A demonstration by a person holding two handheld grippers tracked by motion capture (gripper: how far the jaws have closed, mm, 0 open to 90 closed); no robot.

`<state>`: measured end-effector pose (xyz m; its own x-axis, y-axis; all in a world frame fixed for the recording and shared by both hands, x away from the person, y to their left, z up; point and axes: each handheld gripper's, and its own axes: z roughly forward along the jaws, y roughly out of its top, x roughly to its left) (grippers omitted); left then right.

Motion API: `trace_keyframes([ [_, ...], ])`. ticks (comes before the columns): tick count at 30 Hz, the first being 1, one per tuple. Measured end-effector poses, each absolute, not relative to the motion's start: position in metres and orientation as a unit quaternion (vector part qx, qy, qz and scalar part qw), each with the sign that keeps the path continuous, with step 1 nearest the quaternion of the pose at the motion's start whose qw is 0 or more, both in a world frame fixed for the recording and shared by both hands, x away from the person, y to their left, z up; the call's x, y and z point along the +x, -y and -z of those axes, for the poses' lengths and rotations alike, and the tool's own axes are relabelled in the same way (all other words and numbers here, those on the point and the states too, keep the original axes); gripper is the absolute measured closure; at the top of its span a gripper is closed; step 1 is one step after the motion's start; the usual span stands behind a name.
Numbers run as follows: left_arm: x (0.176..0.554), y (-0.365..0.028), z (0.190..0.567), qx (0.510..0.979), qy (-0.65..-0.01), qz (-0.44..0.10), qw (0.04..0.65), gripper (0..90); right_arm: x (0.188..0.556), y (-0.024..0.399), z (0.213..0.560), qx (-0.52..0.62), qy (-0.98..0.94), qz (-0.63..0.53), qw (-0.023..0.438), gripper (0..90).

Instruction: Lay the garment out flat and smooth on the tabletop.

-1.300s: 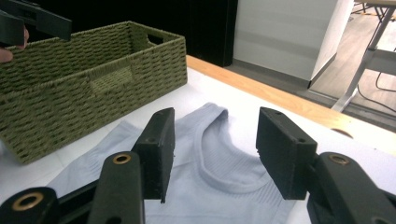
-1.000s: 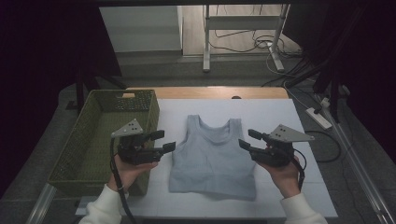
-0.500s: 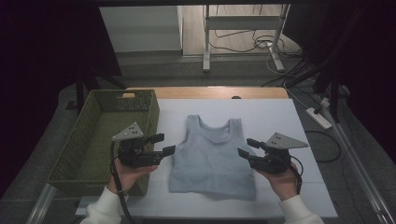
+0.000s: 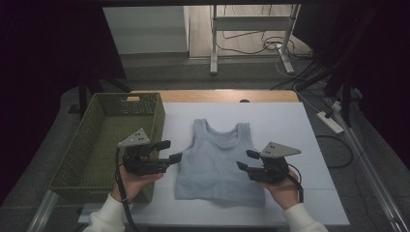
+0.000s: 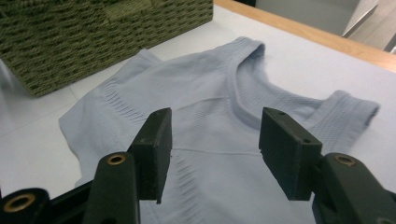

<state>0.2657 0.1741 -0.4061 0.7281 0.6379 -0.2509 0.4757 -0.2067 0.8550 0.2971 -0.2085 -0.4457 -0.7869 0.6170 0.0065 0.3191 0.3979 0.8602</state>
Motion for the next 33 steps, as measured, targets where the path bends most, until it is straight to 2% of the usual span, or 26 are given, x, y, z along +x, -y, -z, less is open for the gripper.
trace_keyframes([
  [22, 0.266, -0.170, 0.409, 0.779, -0.357, -0.078, 0.509, 31.2, 0.307, 0.169, 0.467, 0.268, -0.850, -0.435, 0.128, 43.7],
  [33, 0.265, -0.169, 0.409, 0.780, -0.355, -0.084, 0.509, 31.1, 0.309, 0.154, 0.490, 0.265, -0.869, -0.402, 0.110, 43.5],
])
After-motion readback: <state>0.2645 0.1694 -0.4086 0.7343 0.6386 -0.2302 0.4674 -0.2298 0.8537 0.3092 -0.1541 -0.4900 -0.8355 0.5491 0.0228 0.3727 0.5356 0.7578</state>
